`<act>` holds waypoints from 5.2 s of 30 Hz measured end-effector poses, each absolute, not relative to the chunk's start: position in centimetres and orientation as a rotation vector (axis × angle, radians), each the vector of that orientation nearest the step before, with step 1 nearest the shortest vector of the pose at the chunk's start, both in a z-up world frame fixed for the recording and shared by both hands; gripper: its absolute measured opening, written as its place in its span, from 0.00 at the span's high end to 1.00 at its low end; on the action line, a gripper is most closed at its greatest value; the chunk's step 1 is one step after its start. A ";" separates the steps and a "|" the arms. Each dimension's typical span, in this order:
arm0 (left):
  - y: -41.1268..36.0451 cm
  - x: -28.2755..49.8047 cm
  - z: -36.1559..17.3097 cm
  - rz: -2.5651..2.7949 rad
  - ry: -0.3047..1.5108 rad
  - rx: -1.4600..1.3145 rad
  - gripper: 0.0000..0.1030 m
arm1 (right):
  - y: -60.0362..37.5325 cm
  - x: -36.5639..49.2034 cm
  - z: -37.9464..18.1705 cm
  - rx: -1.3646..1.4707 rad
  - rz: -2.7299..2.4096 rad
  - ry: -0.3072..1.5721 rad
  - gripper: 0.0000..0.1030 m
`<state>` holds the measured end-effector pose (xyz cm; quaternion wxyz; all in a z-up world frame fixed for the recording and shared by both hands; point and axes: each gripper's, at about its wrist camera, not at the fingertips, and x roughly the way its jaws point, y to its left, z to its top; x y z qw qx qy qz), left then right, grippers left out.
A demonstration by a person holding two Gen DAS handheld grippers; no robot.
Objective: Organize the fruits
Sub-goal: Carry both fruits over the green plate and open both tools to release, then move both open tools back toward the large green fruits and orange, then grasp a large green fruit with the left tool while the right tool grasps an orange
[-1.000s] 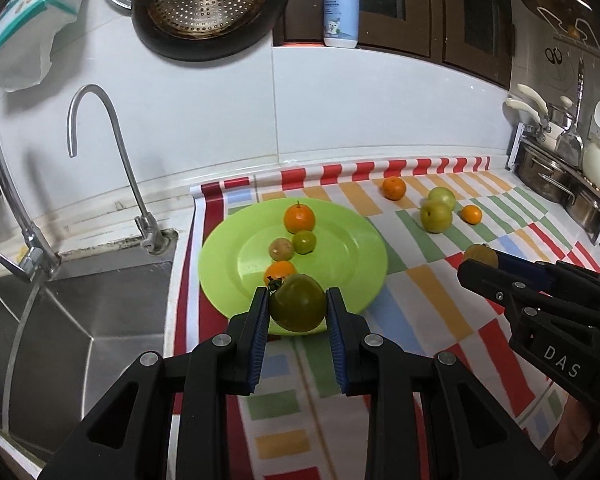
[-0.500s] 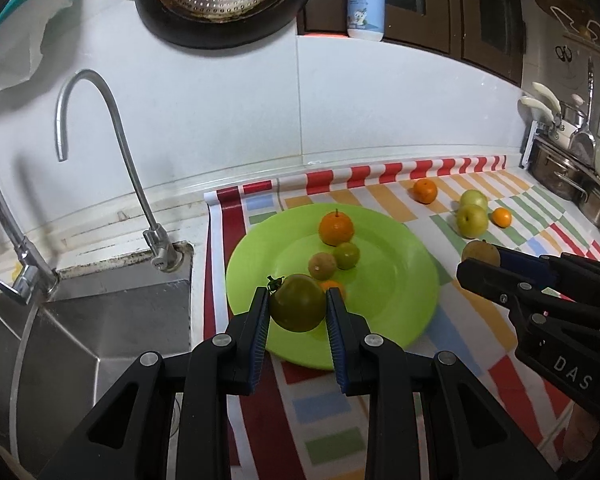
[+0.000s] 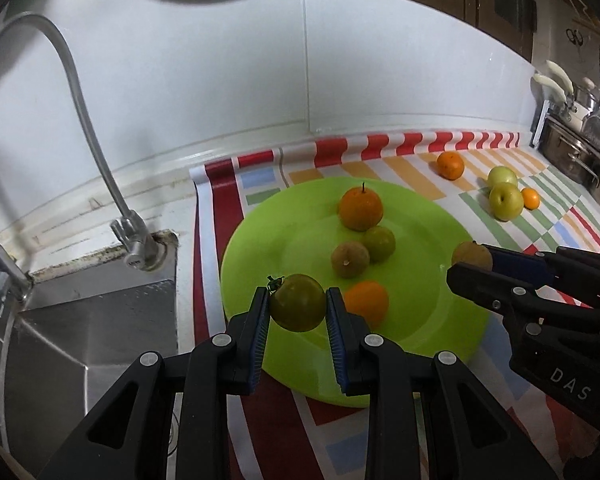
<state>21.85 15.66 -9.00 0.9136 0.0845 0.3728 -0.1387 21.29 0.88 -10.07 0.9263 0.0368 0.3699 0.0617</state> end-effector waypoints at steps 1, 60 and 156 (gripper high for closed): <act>15.6 22.0 -9.2 -0.288 0.773 0.175 0.72 | 0.9 21.5 -10.2 0.077 0.127 0.764 0.74; 6.6 8.4 0.5 -0.113 0.522 0.079 0.07 | -10.7 8.5 -2.1 0.057 0.018 0.522 0.30; -11.5 24.9 -10.5 -0.424 0.768 0.177 0.49 | -25.9 23.4 -12.2 0.080 0.124 0.786 0.67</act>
